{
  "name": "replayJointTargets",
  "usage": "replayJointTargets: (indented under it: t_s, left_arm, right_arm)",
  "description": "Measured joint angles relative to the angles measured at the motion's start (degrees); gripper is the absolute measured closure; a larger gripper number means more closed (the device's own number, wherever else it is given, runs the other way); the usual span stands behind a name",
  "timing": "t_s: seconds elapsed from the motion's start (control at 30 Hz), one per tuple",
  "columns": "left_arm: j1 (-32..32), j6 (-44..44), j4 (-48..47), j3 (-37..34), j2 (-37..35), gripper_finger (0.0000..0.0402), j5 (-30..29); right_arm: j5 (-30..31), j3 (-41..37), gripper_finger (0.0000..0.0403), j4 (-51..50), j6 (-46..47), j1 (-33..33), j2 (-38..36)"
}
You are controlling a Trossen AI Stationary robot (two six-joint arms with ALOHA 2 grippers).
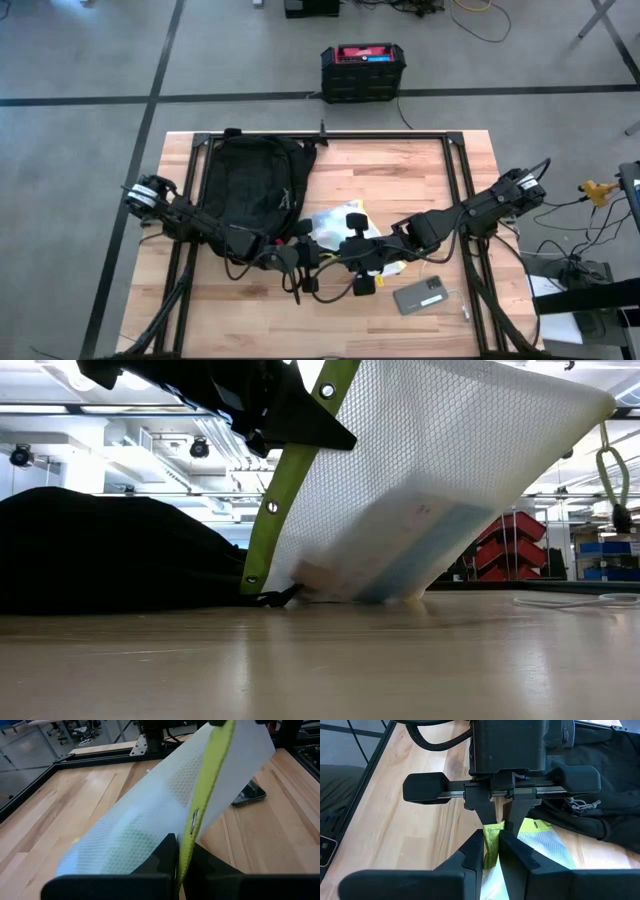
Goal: Unpack backpack
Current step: Open the white zip bag
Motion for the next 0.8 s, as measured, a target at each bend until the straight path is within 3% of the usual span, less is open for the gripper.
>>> replayJointTargets:
  t_s: [0.8]
  left_arm:
    - [0.04,-2.16,0.04,0.00,-0.07,0.0402,-0.01]
  right_arm:
    - [0.00,0.02,0.0326,0.00,0.00,0.00,-0.02]
